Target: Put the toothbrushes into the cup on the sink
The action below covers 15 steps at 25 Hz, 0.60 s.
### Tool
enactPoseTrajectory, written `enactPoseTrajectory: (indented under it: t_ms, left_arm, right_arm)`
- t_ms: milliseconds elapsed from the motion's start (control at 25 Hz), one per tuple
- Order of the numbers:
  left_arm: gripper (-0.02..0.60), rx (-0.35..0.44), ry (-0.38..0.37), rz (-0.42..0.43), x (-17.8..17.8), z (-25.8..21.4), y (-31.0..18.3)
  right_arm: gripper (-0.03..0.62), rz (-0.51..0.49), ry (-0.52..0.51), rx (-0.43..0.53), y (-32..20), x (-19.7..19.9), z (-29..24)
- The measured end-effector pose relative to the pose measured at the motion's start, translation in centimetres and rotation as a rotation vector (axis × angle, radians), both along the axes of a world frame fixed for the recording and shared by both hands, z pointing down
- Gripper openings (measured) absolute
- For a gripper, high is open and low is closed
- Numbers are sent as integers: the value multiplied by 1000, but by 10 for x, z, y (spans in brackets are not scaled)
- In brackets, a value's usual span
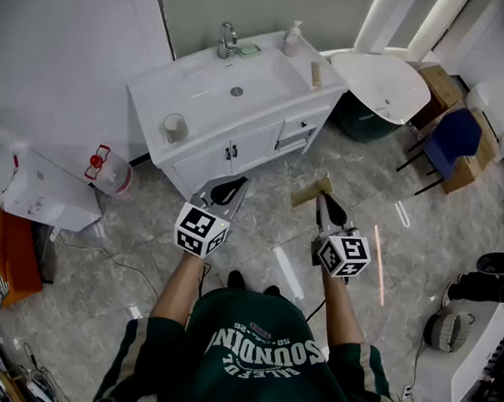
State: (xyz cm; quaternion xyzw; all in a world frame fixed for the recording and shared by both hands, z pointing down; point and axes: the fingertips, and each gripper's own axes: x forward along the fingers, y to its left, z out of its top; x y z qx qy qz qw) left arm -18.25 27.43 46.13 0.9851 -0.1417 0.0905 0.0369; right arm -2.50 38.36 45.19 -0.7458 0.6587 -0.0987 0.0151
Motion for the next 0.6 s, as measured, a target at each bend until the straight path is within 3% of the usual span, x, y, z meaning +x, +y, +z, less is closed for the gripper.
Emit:
enactPoseTrajectory:
  t_ms: [600]
  left_arm:
    - [51,-31,5,1,-18,14,-17]
  right_arm:
    - [5,0,-18,-13,-17,-19,11]
